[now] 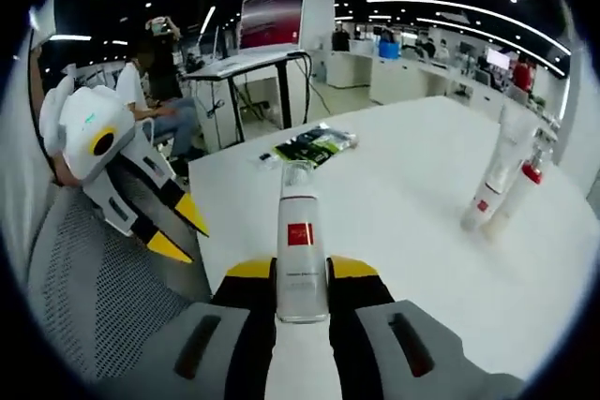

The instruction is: Arrange the skincare products in the storage area until every visible bottle or jar stands upright without overlapping.

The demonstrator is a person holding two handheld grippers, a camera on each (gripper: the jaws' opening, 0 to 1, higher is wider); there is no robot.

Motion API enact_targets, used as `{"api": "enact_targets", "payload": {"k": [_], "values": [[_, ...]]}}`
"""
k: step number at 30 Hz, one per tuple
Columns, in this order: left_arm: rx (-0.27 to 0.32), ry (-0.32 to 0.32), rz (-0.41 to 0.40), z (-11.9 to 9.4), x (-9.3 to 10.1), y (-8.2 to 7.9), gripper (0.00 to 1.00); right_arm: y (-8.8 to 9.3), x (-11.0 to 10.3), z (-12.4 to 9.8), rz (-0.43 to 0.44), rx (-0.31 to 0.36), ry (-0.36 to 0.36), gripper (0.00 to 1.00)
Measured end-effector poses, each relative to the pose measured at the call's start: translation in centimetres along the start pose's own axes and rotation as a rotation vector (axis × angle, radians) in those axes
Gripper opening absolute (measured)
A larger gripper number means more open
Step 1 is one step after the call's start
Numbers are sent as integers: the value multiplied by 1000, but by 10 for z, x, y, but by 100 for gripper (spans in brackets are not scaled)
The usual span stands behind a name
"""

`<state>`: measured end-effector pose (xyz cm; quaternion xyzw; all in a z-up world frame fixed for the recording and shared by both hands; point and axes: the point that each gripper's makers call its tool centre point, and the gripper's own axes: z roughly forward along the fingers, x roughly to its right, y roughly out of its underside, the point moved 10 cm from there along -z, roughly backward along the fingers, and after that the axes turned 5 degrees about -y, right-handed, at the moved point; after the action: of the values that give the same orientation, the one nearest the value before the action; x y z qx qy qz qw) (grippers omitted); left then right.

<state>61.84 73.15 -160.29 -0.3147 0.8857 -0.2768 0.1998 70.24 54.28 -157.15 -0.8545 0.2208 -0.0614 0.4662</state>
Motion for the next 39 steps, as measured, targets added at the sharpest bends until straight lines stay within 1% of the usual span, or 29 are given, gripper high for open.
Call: {"api": "enact_targets", "payload": {"k": [2, 5, 8, 10, 12, 13, 14, 15, 16, 17, 18, 19, 20, 21, 22, 23, 24, 25, 26, 27, 29, 30, 31, 32, 33, 34, 35, 37, 39], "values": [[-2, 1, 2, 0, 0, 0, 19, 0, -5, -3, 13, 22, -1, 18], [-8, -27, 18, -1, -4, -1, 20, -2, -11, -7, 11, 39, 4, 18], [-2, -21, -22, -2, -6, -2, 20, -6, -16, -11, 41, 90, 16, 18], [-1, -25, -22, -3, -6, -2, 20, -9, -21, -14, 49, 111, 19, 18], [3, -1, -39, -4, -6, -3, 20, -10, -23, -16, 52, 130, 31, 18], [9, 23, -48, -4, -4, -3, 20, -10, -24, -16, 59, 136, 33, 17], [1, 42, -48, -6, -5, -4, 20, -11, -25, -17, 71, 146, 35, 17], [1, 52, -58, -9, -6, -5, 20, -12, -25, -18, 87, 167, 45, 17], [21, 52, -93, -13, -10, -7, 20, -13, -26, -19, 90, 177, 48, 16], [25, 47, -103, -16, -14, -9, 20, -14, -27, -20, 89, 191, 51, 0], [47, 36, -158, -19, -21, -11, 20, -16, -26, -23, 56, 186, 51, 0], [56, 35, -195, -21, -25, -11, 20, -16, -27, -22, 97, 208, 111, 0], [59, 32, -242, -22, -31, -11, 20, -17, -34, -18, 119, 217, 47, 0], [71, 40, -269, -22, -33, -11, 20, -21, -37, -17, 117, 262, 23, 0], [89, 54, -300, -22, -35, -11, 20, -22, -39, -16, 47, 262, 57, 0], [100, 78, -335, -21, -36, -12, 20, -20, -40, -15, 31, 240, 74, 0], [82, 78, -350, -21, -36, -11, 20, -13, -39, -13, 51, 151, 85, 0], [79, 62, -335, -20, -38, -10, 20, -9, -38, -9, 77, 117, 77, 0], [65, 56, -316, -19, -36, -8, 20, -9, -36, -5, 66, 130, 82, 0], [58, 64, -323, -18, -35, -7, 20, -8, -37, -5, 60, 129, 86, 0], [17, 101, -355, -15, -30, -4, 20, -5, -35, -5, 57, 111, 99, 0], [-10, 126, -338, -10, -26, -2, 20, -4, -33, -5, 66, 108, 106, 0], [-53, 158, -322, -5, -21, -1, 20, -4, -31, -8, 72, 105, 114, 0], [-83, 154, -312, -3, -19, 0, 20, -4, -28, -9, 72, 97, 140, 0], [-84, 143, -264, 1, -16, 1, 20, -2, -26, -11, 83, 92, 151, 0], [-97, 139, -243, 2, -15, 2, 20, 0, -22, -13, 104, 83, 171, 0], [-102, 134, -213, 3, -12, 2, 20, 1, -18, -19, 104, 93, 191, 0], [-78, 115, -153, 4, -10, 1, 20, 6, -8, -31, 150, 95, 242, 0], [-76, 100, -78, 4, -6, 0, 20, 11, 1, -39, 167, 85, 260, 0]]}}
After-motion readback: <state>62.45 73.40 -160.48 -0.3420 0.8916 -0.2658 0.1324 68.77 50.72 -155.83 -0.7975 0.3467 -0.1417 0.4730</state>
